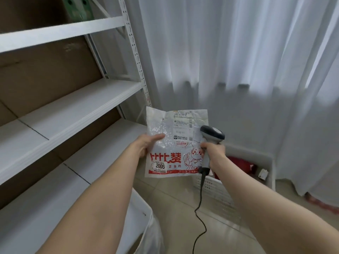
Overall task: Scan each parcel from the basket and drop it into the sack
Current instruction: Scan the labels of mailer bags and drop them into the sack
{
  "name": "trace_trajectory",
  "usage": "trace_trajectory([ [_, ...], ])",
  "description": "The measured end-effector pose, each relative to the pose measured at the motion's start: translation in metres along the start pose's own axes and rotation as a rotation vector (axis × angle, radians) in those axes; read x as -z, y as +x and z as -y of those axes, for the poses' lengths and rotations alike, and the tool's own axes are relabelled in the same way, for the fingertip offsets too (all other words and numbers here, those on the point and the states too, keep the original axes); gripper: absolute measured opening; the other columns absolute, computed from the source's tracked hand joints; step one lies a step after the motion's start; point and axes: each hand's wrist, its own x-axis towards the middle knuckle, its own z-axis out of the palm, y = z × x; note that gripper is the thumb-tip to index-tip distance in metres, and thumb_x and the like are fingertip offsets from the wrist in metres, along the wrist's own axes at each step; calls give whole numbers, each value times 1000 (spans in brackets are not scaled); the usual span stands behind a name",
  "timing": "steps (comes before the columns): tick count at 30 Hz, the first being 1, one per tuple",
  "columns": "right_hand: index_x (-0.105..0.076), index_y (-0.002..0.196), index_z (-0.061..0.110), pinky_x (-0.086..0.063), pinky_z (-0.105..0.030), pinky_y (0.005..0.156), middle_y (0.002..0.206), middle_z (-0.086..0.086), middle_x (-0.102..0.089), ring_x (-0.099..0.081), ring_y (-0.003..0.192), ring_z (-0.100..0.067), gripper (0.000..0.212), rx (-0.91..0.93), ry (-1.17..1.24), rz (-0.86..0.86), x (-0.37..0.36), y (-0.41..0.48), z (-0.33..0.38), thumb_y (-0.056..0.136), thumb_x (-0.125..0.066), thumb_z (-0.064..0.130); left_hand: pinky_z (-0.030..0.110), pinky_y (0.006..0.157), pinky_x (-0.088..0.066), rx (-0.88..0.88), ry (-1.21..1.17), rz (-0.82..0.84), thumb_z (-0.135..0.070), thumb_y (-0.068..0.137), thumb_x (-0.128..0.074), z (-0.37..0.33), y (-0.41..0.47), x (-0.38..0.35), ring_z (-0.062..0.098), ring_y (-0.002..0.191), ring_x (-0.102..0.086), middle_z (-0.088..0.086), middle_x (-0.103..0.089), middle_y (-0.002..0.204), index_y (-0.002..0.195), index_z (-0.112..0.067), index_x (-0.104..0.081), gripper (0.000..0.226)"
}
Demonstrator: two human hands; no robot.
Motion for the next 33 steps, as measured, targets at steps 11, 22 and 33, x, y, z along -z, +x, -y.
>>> trace_trajectory([
  [11,-50,108,6,-49,-35,59,76,-13,-59,-54,57,-22,28,-97,-20,196,-118,-92,-78,85,-65,0,34,73,-50,-74,153,-296,-19,83,-71,69,-67,136,21,83,-64,1,-64,92,100,-18,-57,23],
  [22,-50,110,4,-52,-33,55,79,-15,-57,-58,60,-23,32,-313,-61,193,-259,-132,-235,84,-68,2,32,92,-42,-54,681,-141,-25,96,-50,225,-36,264,26,122,-51,8,-51,139,144,-19,-40,50],
  [33,-51,96,7,-53,-31,60,84,-13,-55,-57,70,-22,20,-431,-104,37,-262,-104,-324,84,-67,2,42,98,-46,221,961,-99,-14,98,-38,337,35,285,32,121,-51,15,-47,140,147,-13,-28,50],
])
